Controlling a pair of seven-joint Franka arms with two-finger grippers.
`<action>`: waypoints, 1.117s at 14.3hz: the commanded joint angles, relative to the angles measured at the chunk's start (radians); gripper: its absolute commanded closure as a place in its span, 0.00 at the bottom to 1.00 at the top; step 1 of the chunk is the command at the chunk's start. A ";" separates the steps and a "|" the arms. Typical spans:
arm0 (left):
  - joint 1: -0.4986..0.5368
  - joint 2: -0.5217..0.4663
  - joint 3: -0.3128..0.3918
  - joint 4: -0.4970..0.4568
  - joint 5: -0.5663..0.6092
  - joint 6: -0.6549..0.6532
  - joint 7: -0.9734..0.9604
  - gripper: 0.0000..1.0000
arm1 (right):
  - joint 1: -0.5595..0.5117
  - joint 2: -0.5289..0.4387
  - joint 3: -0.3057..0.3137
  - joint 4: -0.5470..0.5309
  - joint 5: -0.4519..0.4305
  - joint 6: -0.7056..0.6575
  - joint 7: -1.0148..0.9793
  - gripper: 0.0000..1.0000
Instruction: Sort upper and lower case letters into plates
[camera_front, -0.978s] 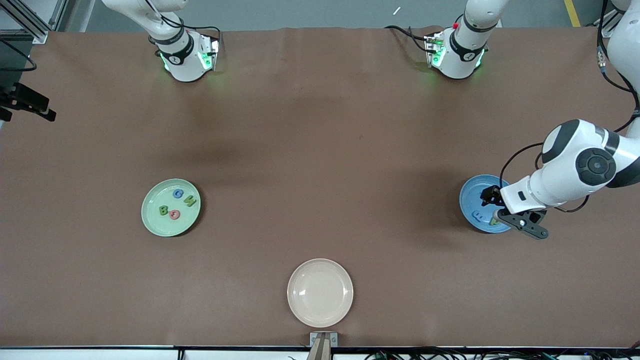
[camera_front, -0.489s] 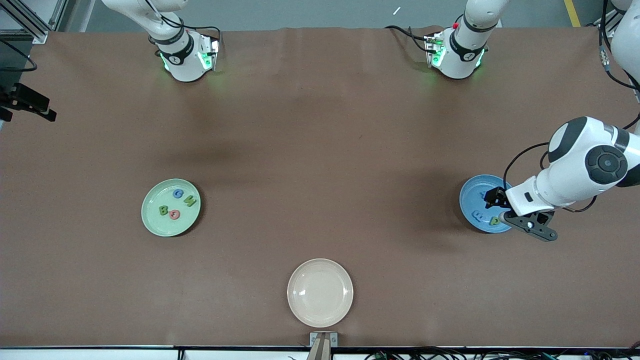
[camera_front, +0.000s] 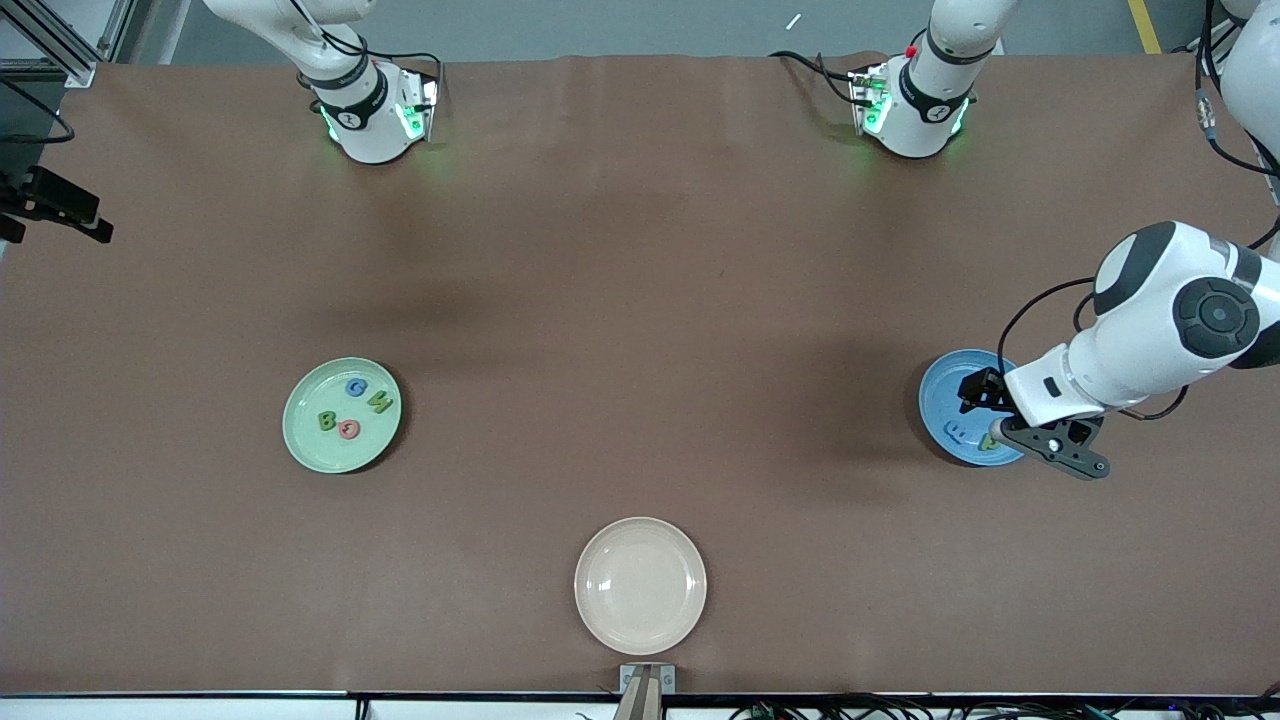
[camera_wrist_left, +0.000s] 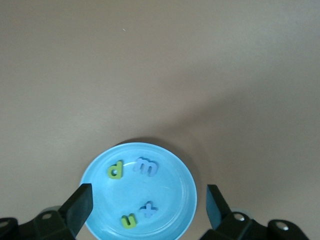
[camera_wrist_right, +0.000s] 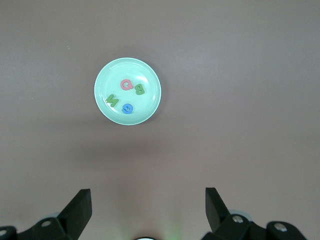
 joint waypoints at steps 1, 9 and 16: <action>-0.004 -0.108 0.009 0.011 -0.096 -0.023 0.014 0.00 | 0.008 -0.030 -0.001 -0.029 -0.005 0.007 0.016 0.00; -0.091 -0.347 0.237 0.051 -0.448 -0.015 0.228 0.00 | 0.023 -0.037 0.000 -0.044 -0.005 0.008 0.088 0.00; -0.664 -0.521 0.881 0.131 -0.664 -0.107 0.267 0.00 | 0.020 -0.033 -0.003 -0.040 -0.014 0.016 0.027 0.00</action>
